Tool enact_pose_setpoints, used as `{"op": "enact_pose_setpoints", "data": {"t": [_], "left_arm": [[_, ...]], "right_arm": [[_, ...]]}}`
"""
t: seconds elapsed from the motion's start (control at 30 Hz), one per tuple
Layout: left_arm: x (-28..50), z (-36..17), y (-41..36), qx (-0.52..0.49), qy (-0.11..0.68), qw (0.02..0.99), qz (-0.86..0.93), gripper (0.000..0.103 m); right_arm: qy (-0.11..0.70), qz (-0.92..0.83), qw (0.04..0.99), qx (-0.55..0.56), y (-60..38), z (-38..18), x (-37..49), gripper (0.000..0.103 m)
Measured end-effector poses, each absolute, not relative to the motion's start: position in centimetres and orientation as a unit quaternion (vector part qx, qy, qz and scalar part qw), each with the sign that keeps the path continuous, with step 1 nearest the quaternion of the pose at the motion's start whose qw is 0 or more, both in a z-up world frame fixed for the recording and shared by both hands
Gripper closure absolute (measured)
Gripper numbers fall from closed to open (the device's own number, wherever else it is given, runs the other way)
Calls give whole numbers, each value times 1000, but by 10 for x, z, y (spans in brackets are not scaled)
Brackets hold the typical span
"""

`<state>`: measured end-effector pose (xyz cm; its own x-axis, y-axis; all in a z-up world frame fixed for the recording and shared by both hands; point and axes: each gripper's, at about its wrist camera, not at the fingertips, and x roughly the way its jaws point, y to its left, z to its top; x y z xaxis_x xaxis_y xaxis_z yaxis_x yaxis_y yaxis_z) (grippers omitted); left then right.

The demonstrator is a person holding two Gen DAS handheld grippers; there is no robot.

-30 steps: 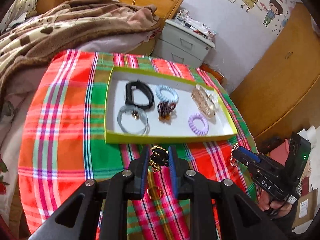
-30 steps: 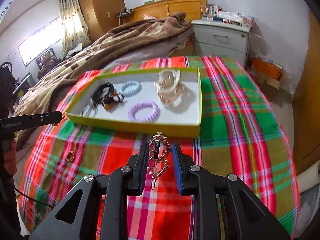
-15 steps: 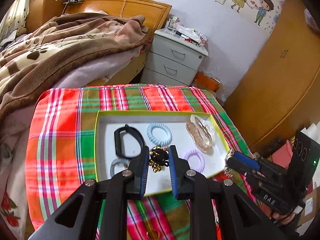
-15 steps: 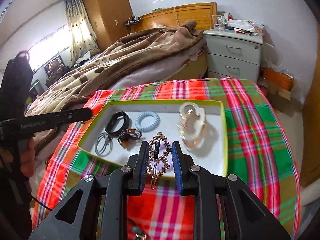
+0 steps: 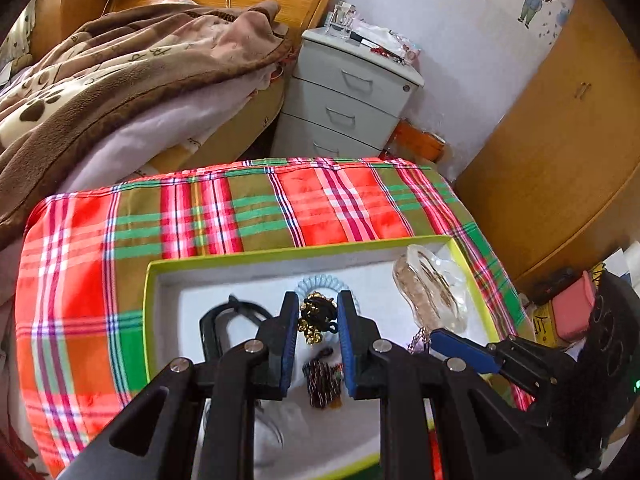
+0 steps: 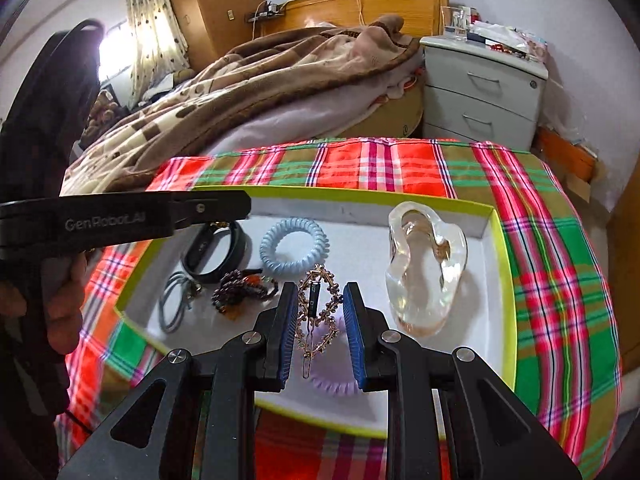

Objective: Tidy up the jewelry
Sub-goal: 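Open the right tool to release the clip in the tray while the left tool releases the charm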

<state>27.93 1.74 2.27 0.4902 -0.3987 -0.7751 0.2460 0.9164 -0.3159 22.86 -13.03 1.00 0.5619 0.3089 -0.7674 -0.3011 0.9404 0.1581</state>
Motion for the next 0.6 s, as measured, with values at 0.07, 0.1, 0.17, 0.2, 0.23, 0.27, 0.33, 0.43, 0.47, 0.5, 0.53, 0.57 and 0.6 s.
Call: {"op": "enact_pose_setpoints", "data": {"t": [0.07, 0.1, 0.17, 0.2, 0.23, 0.27, 0.33, 0.43, 0.47, 0.5, 0.53, 0.57, 0.6], "left_arm": [[286, 19, 16, -77, 471, 859, -183, 83], [289, 18, 16, -76, 473, 859, -179, 83], [293, 15, 15, -72, 474, 860, -177, 83], [295, 13, 14, -73, 476, 858, -176, 83], [297, 12, 14, -72, 478, 857, -177, 83], [298, 10, 13, -71, 479, 857, -177, 83], [301, 7, 12, -71, 484, 854, -176, 83], [305, 0, 12, -71, 491, 851, -172, 83], [306, -1, 12, -71, 492, 851, -171, 83], [307, -3, 12, -72, 494, 850, -169, 83], [308, -4, 13, -72, 495, 849, -169, 83], [309, -5, 13, -73, 496, 849, -168, 83], [310, -7, 13, -74, 498, 848, -166, 83]], "right_arm": [[439, 170, 882, 6, -129, 8, 233, 79], [439, 170, 882, 3, -128, 7, 235, 79], [441, 167, 882, -4, -124, 5, 237, 79], [442, 168, 881, -7, -123, 3, 238, 79], [444, 166, 881, -9, -121, 2, 239, 79], [445, 160, 881, -16, -120, 0, 240, 79], [446, 157, 881, -22, -118, -3, 243, 79], [450, 156, 879, -27, -117, -6, 247, 79], [451, 156, 878, -28, -117, -7, 247, 79], [451, 156, 878, -28, -117, -8, 248, 79], [452, 154, 878, -29, -118, -9, 248, 79], [452, 153, 878, -29, -118, -9, 249, 79], [451, 153, 879, -28, -118, -8, 249, 79]]}}
